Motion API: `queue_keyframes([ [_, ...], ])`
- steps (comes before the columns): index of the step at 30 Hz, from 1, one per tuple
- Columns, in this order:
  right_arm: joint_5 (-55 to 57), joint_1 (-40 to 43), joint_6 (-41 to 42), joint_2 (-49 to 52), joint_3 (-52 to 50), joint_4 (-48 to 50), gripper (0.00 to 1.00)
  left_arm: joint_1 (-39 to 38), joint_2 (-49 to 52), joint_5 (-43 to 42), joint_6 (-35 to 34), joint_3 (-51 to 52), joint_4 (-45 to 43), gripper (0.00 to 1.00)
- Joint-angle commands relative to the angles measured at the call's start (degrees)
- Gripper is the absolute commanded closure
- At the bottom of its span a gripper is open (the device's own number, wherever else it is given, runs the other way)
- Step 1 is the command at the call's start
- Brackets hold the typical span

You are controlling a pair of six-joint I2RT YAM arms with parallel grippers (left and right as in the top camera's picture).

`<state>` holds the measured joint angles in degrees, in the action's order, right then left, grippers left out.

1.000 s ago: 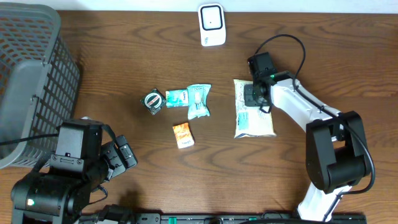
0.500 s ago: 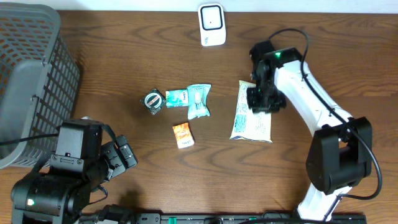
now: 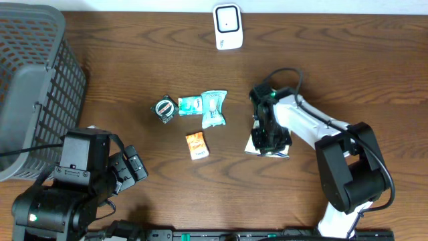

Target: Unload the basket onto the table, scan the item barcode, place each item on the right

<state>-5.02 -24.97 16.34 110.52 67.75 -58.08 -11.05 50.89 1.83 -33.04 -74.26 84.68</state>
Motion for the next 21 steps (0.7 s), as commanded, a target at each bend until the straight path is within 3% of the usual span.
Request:
queue_keyframes([
  [1, -0.50, -0.11, 0.37, -0.61, -0.72, 0.39, 0.77, -0.02, -0.04, 0.33, -0.28, 0.04, 0.13, 0.02],
  [12, 8.13, 6.23, 0.35, -0.70, 15.56, -10.19, 0.65, -0.02, -0.04, 0.33, -0.26, 0.04, 0.13, 0.02],
  [17, 8.15, 9.42, 0.35, -0.70, 17.66, -7.45, 0.49, -0.02, -0.04, 0.33, -0.28, 0.04, 0.13, 0.03],
  [21, 8.04, 12.20, 0.37, -0.70, 17.27, -7.50, 0.50, -0.02, -0.04, 0.33, -0.26, 0.04, 0.13, 0.02],
])
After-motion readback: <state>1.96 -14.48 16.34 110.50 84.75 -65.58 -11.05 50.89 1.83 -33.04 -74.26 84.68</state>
